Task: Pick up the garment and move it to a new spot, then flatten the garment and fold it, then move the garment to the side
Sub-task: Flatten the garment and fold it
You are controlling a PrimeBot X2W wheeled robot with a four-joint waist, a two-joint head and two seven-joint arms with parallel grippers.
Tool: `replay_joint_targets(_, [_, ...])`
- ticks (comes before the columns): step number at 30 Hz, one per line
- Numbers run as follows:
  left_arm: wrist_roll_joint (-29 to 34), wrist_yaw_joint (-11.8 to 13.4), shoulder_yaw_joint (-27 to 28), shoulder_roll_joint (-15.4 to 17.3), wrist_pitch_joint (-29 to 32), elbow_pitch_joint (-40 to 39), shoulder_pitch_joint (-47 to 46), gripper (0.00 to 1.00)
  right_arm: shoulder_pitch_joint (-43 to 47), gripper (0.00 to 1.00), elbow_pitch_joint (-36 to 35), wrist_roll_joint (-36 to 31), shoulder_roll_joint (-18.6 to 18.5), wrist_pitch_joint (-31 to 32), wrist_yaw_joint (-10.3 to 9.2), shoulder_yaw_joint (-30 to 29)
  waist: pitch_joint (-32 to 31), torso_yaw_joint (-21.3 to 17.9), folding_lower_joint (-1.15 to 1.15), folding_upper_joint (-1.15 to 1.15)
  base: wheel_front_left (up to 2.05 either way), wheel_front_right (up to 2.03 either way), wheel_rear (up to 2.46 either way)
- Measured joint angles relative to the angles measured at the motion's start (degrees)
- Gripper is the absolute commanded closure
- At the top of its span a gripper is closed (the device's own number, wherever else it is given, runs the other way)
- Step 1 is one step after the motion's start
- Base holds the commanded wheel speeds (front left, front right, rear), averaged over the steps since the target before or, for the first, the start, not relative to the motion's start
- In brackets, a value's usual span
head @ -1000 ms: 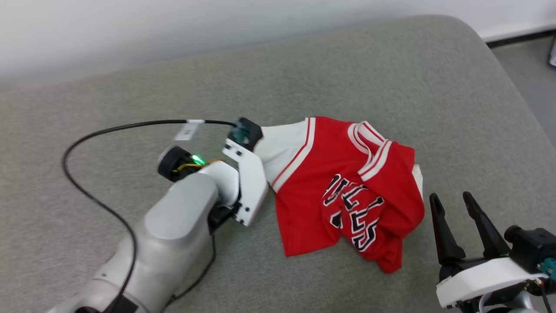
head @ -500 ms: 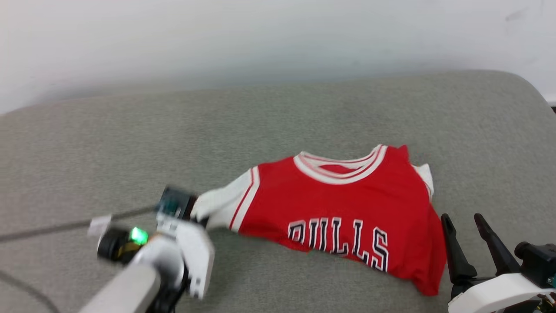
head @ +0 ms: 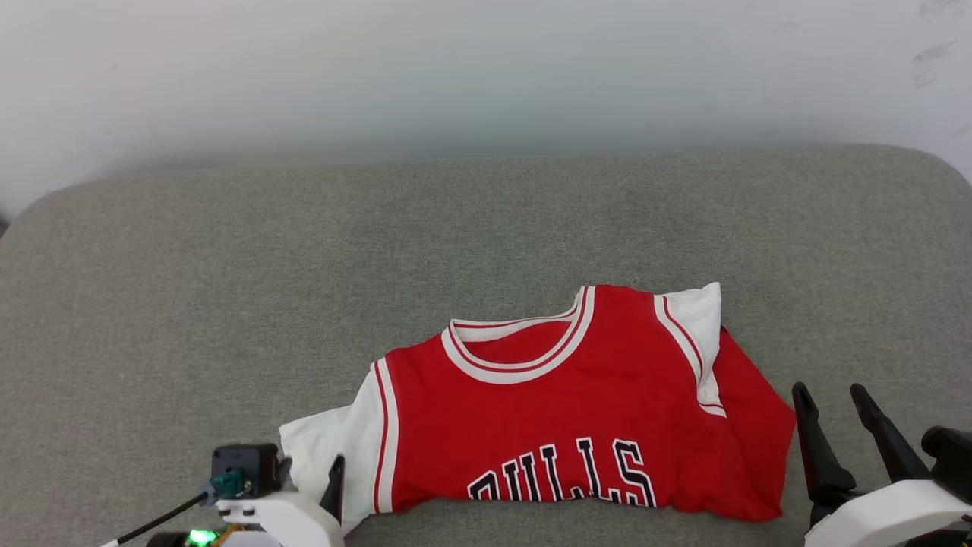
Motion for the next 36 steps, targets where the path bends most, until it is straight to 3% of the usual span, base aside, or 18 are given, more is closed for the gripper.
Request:
replay_joint_targets(8, [6.35, 0.48, 2.96, -1.12, -14.58, -1.71, -5.75, 0.0, -0.09, 0.0, 0.2, 0.6, 0.0, 4.75, 0.0, -3.61, -1.38, 0.11, 0.0, 0.0, 0.0, 0.0, 0.0])
replay_joint_targets(13, [8.58, 0.34, 3.67, -2.7, -20.82, -2.87, -7.61, 0.0, -2.35, 0.0, 3.8, 1.8, -0.26, 16.16, 0.0, -6.62, -1.67, -0.2, 0.0, 0.0, 0.0, 0.0, 0.0])
replay_joint_targets(17, [9.94, 0.01, 3.66, -3.86, -22.39, -4.17, -8.98, 0.0, -5.74, 0.0, 7.57, 3.2, -3.25, 28.74, 0.0, -7.62, -0.64, 0.29, 0.0, 0.0, 0.0, 0.0, 0.0])
replay_joint_targets(21, [11.18, -0.44, 3.77, -4.39, -23.24, -5.71, -10.78, 0.0, -9.77, 0.0, 10.36, 4.54, -5.87, 37.1, 0.0, -6.35, 1.49, 1.35, 0.0, 0.0, 0.0, 0.0, 0.0])
replay_joint_targets(33, [12.49, -1.37, 3.85, -5.49, -23.91, -5.12, -12.82, 0.0, -18.2, 0.0, 22.01, 7.46, -8.0, 45.0, 0.0, -0.69, 7.08, 4.99, 0.0, 0.0, 0.0, 0.0, 0.0])
replay_joint_targets(34, [12.49, -1.38, 3.92, -5.53, -23.91, -4.88, -12.82, 0.0, -18.45, 0.52, 22.58, 7.87, -8.04, 45.41, 0.0, -0.66, 6.95, 5.01, 0.0, 0.0, 0.0, 0.0, 0.0])
replay_joint_targets(35, [12.48, -1.4, 3.94, -5.56, -23.98, -4.66, -12.77, 0.0, -18.55, 0.88, 22.84, 8.24, -8.11, 45.71, -0.02, -0.41, 6.73, 4.99, 0.0, 0.0, 0.0, 0.0, 0.0])
replay_joint_targets(36, [12.48, -1.48, 4.01, -5.56, -23.98, -4.55, -12.66, 0.0, -18.52, 1.0, 22.91, 8.55, -8.15, 45.7, -0.07, -0.03, 6.51, 4.92, 0.0, 0.0, 0.0, 0.0, 0.0])
